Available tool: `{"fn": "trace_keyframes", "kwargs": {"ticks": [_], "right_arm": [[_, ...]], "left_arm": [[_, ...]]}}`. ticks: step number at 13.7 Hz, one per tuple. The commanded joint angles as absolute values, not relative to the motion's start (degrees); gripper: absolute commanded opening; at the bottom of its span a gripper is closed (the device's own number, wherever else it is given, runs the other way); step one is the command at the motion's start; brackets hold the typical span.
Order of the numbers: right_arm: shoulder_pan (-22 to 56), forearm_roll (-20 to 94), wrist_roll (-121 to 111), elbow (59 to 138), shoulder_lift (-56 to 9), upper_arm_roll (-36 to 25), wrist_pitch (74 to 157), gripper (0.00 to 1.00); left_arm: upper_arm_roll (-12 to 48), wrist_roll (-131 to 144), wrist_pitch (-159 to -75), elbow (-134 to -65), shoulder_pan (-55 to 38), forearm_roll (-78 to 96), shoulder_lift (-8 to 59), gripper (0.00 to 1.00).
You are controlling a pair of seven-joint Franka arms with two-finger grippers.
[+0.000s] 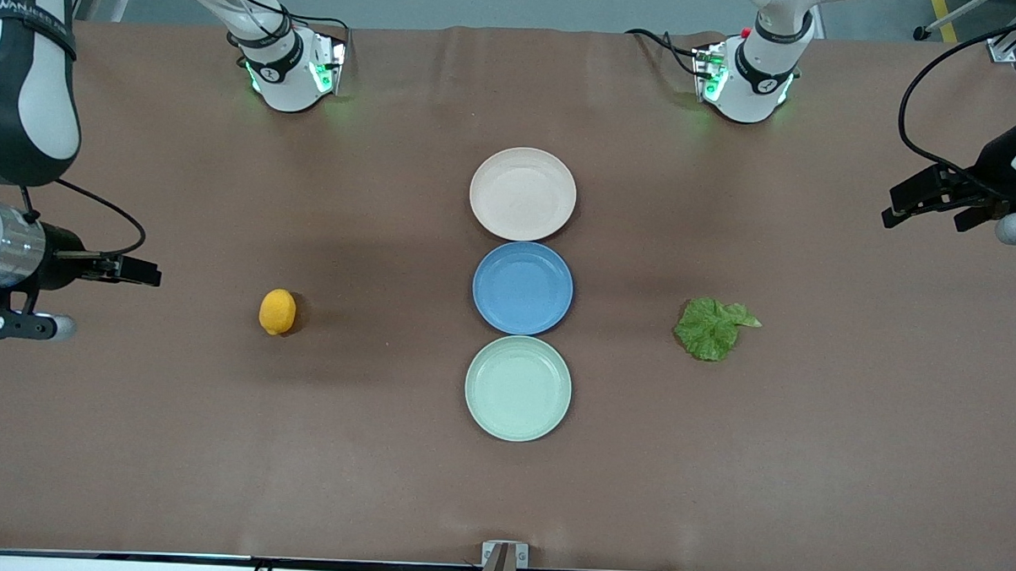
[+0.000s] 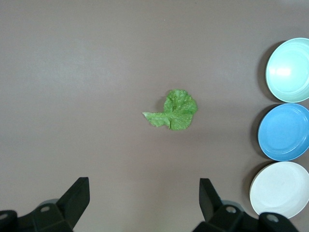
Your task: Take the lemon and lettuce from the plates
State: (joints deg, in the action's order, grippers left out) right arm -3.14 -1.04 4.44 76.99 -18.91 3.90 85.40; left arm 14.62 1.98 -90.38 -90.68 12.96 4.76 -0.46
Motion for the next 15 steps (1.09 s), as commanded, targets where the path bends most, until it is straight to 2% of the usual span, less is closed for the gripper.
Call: {"fn": "trace_keyframes", "kwargs": {"ticks": [1,4,8,12,15], "right_arm": [[-3.43,-0.53,3.69,82.08,-13.72,4.22,85.69,1.0],[-2.99,-0.53,3.78,87.6,-8.9,4.13,87.62,1.0],[-1.59,-0.53,3.78,96.48,-1.95,3.25,91.66,1.0],[-0.09,-0.53,3.78,105.53,5.61,2.2,95.44,1.0],[0.09,-0.53,3.87,106.79,7.82,2.2,95.19,1.0]], "left_arm": [[13.46,1.15,-89.3,-90.26,11.79,3.78,-0.97,1.0],[6.27,0.97,-88.6,-90.35,4.51,3.78,-1.05,1.0],[0.54,0.97,-88.51,-90.35,-1.13,3.78,-1.4,1.0],[0.26,0.97,-88.51,-90.26,-0.97,3.78,-1.49,1.0],[0.18,0.97,-88.51,-90.26,-0.88,3.78,-1.58,1.0]]}}
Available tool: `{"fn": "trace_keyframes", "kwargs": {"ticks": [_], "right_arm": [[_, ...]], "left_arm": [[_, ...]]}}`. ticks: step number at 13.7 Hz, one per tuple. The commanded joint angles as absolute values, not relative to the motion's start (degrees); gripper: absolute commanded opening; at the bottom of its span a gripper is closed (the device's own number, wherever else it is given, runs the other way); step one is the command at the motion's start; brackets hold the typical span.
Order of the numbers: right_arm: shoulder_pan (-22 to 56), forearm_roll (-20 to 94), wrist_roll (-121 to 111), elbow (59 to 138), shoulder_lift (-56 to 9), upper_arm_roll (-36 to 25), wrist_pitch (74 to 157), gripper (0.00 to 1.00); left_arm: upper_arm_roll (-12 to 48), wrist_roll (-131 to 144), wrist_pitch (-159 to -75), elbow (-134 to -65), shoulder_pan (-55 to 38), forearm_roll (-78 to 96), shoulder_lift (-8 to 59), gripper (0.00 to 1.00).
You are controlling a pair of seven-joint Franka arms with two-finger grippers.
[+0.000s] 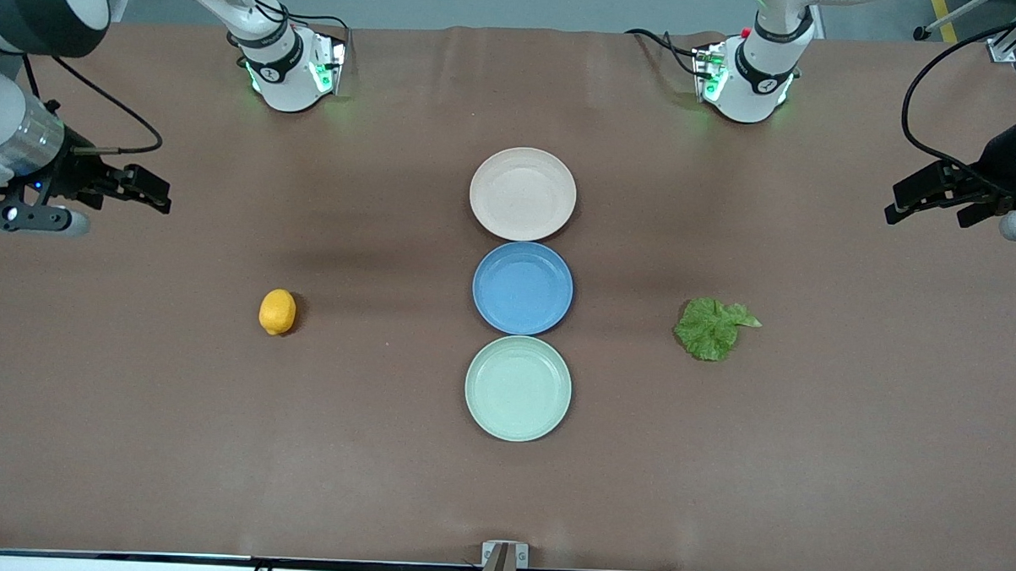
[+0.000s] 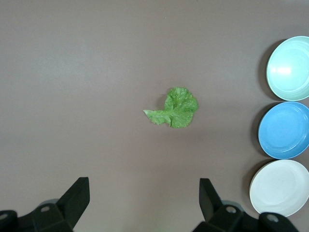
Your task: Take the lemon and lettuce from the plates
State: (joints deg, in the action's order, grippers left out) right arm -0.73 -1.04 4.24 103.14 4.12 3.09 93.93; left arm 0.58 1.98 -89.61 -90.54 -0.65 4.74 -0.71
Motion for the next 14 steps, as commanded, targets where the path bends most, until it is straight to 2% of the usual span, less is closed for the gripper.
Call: {"fn": "trace_keyframes", "kwargs": {"ticks": [1,9,14], "right_arm": [[0.09,-0.53,3.87,106.7,8.0,2.2,94.92,1.0],[-0.26,-0.53,3.78,106.08,8.26,2.29,95.36,1.0],[-0.44,-0.53,3.87,100.91,5.54,2.29,95.27,1.0]], "left_arm": [[0.09,0.97,-88.51,-90.26,-0.79,3.78,-1.84,1.0],[0.26,0.97,-88.42,-90.26,-0.79,2.21,-2.81,1.0],[0.62,0.88,-88.51,-90.18,-0.88,1.41,-2.9,1.0]]}}
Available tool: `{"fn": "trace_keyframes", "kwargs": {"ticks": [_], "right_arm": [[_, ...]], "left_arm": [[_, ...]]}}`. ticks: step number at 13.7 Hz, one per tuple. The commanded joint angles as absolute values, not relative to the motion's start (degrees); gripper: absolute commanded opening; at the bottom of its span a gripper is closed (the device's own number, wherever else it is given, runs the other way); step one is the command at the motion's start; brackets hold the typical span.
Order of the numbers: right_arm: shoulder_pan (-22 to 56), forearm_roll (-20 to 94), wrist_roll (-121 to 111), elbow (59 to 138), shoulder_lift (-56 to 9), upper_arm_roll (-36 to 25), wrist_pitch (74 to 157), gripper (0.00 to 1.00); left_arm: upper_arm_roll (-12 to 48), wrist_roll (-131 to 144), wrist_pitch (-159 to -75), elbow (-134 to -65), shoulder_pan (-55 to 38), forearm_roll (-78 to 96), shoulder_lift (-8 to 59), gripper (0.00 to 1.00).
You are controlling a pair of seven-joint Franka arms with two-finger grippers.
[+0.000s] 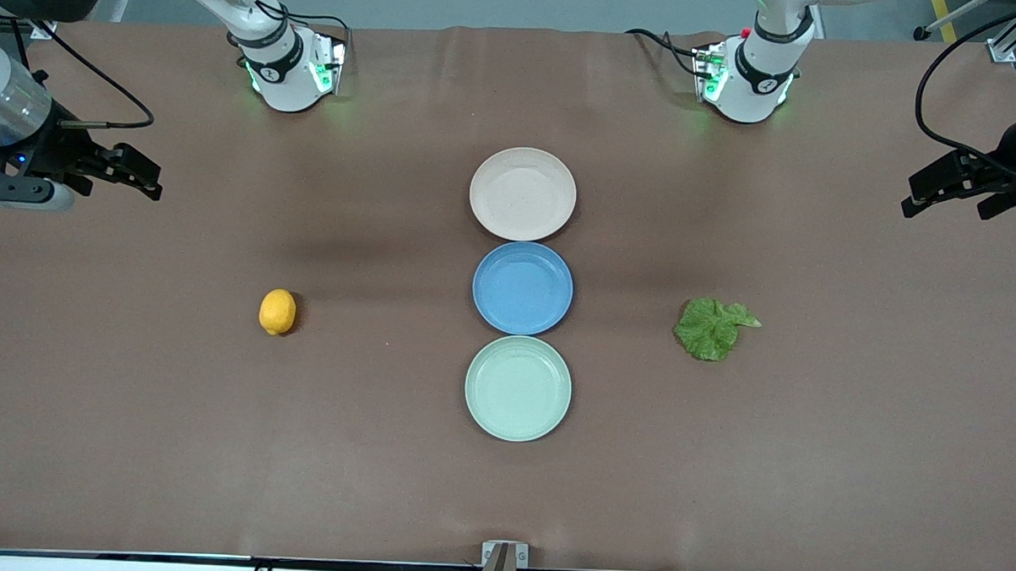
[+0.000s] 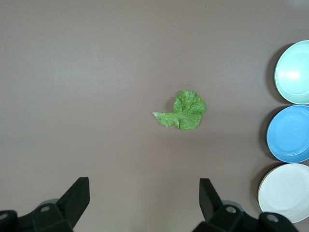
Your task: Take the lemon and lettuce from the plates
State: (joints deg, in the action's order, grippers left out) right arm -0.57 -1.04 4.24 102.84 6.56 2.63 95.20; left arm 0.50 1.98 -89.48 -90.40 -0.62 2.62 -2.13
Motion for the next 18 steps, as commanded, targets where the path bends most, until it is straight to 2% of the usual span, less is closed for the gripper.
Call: {"fn": "trace_keyframes", "kwargs": {"ticks": [1,18], "right_arm": [[-0.44,-0.35,3.87,100.12,4.84,2.29,95.36,1.0],[-0.53,1.14,3.95,100.55,4.13,2.37,96.33,1.0]], "left_arm": [[0.62,0.88,-88.68,-90.18,-0.88,1.41,-2.9,1.0],[0.62,0.88,-88.95,-90.26,-0.88,1.41,-2.9,1.0]]}}
